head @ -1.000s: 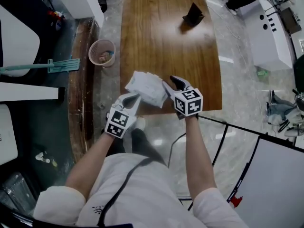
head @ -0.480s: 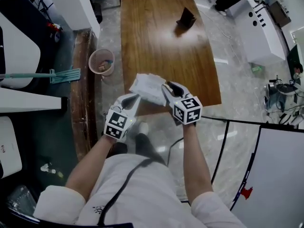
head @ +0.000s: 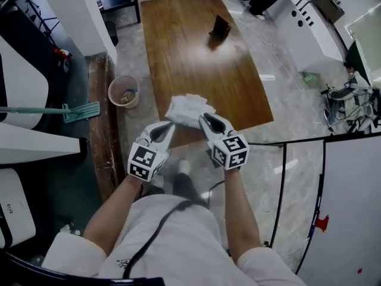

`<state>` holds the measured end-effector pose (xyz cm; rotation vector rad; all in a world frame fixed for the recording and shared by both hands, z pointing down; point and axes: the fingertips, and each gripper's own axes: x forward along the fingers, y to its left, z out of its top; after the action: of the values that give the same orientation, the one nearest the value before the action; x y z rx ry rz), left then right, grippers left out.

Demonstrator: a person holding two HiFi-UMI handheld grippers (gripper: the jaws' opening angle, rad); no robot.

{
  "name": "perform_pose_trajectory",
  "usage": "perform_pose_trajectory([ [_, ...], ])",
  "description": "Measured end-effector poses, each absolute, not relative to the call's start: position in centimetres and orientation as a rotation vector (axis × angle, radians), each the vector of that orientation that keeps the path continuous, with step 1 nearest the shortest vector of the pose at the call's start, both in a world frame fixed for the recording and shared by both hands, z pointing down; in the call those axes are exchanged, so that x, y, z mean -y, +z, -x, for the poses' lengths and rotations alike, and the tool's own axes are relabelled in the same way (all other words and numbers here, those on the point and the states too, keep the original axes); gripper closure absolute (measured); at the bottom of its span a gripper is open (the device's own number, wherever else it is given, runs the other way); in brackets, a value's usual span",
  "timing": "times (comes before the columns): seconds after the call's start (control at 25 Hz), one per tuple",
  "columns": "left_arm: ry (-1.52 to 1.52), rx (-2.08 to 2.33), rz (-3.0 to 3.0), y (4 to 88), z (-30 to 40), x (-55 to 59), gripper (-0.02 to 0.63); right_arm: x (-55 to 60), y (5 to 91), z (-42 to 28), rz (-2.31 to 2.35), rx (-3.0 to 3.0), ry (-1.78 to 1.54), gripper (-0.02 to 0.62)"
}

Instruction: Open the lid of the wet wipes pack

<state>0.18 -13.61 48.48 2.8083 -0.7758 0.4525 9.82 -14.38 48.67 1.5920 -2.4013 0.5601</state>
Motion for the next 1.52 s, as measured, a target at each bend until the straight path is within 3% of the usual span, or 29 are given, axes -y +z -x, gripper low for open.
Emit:
perform_pose_trajectory([
  [0.36,0.342,0.7,-2.864,44.4,2.8,11.6,0.603,9.0,43.9,-6.4,-1.793,2.404,0.429,0.53],
  [0.56,0.255,0.641,-2.88,41.7,3.7,9.8,0.603,5.7,40.8,-5.5,-1.907,2.377,0.357,0.586],
  [1.52,0.222,0.602,-2.927,39.7,2.3,8.7,0.603,4.9,38.9,-6.5,-1.925,2.348,0.294,0.588],
])
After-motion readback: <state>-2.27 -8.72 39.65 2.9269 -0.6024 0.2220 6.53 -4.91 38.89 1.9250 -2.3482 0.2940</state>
